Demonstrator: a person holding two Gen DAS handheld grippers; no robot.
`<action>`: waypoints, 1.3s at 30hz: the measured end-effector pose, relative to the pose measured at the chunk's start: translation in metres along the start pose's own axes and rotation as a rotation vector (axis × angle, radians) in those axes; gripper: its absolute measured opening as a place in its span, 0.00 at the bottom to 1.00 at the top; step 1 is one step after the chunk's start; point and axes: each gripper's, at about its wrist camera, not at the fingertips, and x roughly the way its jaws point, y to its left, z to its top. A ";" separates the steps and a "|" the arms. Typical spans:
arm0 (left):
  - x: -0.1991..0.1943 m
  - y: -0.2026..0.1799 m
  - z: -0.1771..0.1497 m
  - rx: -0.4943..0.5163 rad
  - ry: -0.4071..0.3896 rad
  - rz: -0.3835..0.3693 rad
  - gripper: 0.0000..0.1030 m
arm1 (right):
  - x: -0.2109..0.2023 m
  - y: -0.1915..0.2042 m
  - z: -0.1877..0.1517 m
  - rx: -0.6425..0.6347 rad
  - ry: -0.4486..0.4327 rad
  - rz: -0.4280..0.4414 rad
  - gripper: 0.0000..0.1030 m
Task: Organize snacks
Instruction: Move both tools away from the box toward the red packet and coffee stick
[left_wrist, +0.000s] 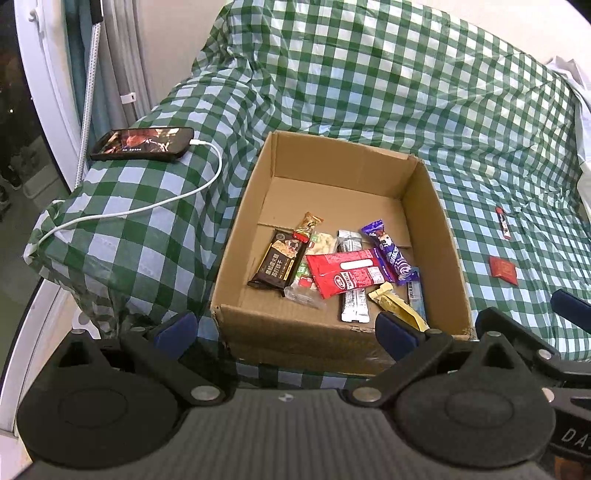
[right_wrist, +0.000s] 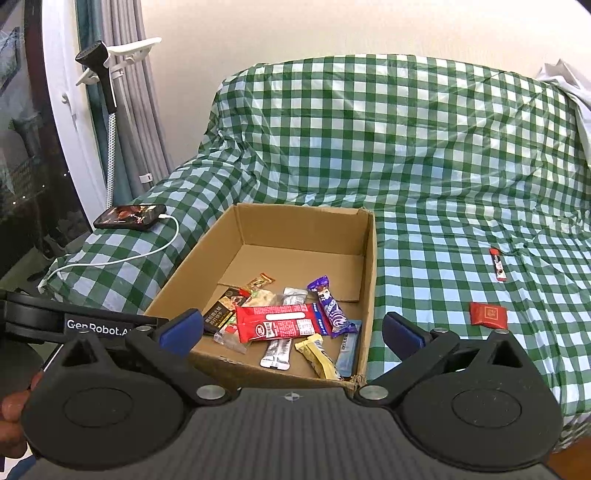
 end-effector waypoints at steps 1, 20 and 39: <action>-0.001 0.000 0.000 0.002 -0.002 0.001 1.00 | 0.000 0.000 0.000 0.001 0.000 0.000 0.99; 0.001 -0.018 0.010 0.024 0.019 0.008 1.00 | -0.009 -0.021 -0.001 0.061 -0.032 -0.013 0.99; 0.080 -0.192 0.066 0.128 0.203 -0.202 1.00 | 0.000 -0.217 -0.030 0.357 -0.068 -0.428 0.99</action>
